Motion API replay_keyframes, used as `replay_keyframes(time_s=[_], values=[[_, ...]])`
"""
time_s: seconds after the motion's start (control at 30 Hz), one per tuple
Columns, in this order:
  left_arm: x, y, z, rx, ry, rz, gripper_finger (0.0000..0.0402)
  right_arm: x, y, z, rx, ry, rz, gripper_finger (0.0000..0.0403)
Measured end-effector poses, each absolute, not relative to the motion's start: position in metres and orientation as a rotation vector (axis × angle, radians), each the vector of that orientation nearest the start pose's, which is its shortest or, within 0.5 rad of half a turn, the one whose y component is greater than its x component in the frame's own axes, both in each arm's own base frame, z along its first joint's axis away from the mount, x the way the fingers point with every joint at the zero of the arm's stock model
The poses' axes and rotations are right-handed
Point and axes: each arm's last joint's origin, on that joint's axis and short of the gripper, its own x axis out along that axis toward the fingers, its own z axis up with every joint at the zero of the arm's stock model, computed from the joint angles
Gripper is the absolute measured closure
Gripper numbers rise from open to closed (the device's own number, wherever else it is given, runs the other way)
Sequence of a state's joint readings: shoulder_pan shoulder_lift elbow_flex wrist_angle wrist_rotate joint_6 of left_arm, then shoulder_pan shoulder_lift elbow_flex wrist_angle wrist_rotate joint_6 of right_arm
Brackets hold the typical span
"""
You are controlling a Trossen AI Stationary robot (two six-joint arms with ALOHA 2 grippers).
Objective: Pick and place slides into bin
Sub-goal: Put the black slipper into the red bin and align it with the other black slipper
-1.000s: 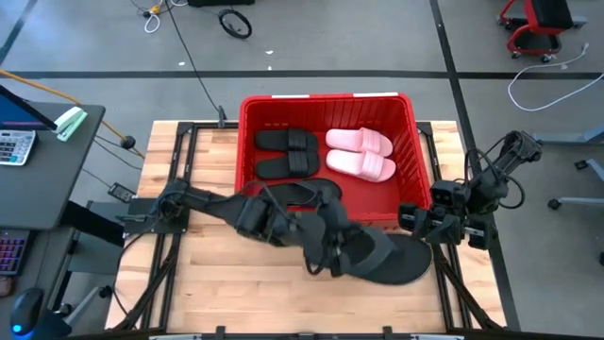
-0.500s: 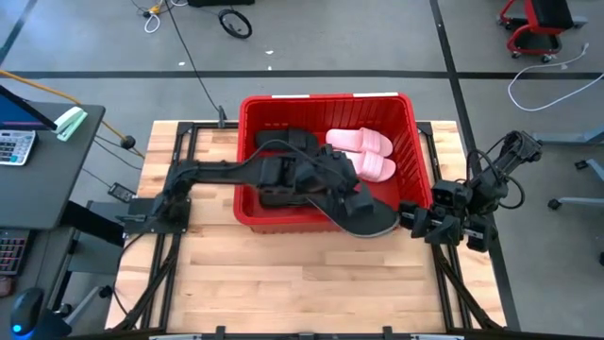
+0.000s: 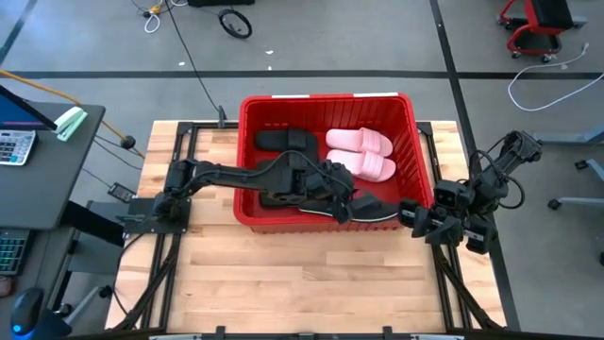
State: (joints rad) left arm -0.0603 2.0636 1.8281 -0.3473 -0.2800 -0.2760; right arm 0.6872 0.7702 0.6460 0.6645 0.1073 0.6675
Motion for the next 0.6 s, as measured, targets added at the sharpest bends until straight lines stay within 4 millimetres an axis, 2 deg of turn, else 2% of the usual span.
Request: replay_keyframes(time_s=[0.1, 0.23, 0.37, 0.6], values=[[0.478, -0.021, 0.278, -0.178, 0.508, 0.287, 0.0396, 0.127, 0.100, 0.370, 0.793, -0.367, 0.717, 0.0270], [0.481, -0.015, 0.281, -0.182, 0.467, 0.285, 0.0396, 0.122, 0.096, 0.378, 0.738, -0.499, 0.713, 0.0270], [0.481, 0.002, 0.280, -0.141, 0.474, 0.308, 0.0397, 0.119, 0.093, 0.383, 0.717, -0.579, 0.709, 0.0270], [0.480, 0.040, 0.280, -0.152, 0.469, 0.391, 0.0395, 0.119, 0.094, 0.383, 0.716, -0.576, 0.708, 0.0270]])
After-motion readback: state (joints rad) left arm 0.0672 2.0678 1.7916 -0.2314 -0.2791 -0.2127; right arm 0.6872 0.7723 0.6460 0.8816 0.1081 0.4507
